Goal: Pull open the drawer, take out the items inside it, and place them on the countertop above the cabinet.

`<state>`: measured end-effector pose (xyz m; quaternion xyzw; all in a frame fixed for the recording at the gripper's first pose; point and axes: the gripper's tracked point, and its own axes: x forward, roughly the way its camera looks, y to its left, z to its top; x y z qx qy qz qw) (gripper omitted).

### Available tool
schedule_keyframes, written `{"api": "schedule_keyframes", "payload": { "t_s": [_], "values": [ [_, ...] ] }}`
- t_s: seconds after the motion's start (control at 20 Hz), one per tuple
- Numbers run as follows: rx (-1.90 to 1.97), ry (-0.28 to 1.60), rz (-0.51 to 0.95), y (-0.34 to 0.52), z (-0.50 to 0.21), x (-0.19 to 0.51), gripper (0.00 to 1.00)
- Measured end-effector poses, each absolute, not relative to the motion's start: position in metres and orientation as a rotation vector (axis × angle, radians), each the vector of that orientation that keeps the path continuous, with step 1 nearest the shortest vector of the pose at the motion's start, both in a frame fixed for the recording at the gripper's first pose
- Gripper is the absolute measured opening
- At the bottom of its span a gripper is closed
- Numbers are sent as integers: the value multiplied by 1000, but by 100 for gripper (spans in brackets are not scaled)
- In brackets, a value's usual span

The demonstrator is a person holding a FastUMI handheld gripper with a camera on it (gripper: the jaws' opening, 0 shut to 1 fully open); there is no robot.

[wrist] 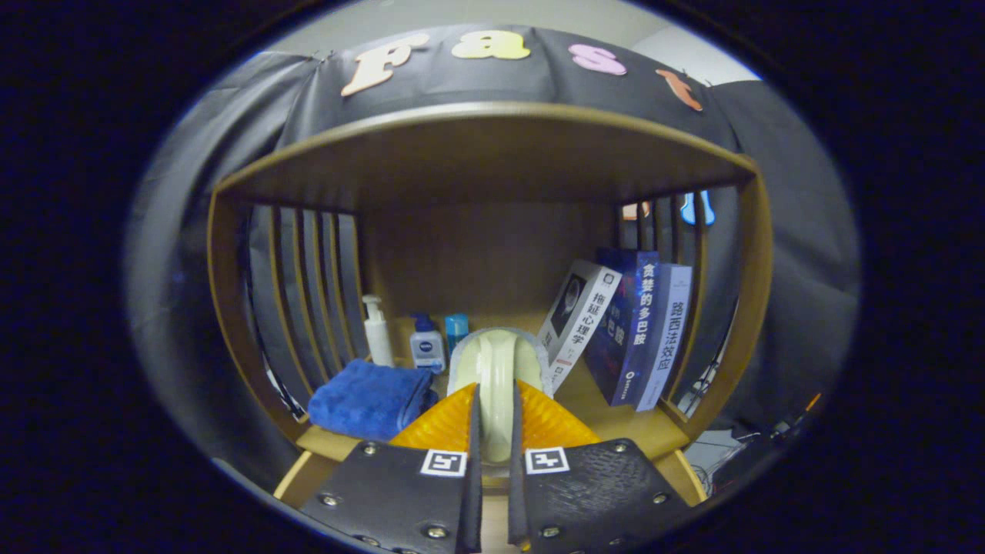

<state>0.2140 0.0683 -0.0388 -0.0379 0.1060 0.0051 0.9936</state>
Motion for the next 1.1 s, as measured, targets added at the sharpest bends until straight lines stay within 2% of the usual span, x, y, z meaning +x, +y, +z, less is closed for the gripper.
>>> {"api": "schedule_keyframes", "payload": {
  "t_s": [0.2,0.45,0.75,0.9,0.95,1.05,1.1],
  "values": [
    [-115,335,-36,53,-84,249,14],
    [-2,494,-4,55,-152,270,14],
    [-19,333,38,54,-154,317,17],
    [17,327,28,56,-157,329,17],
    [11,398,12,53,-174,331,16],
    [-26,351,18,55,-163,335,32],
    [-47,351,15,53,-165,328,31]
  ]
}}
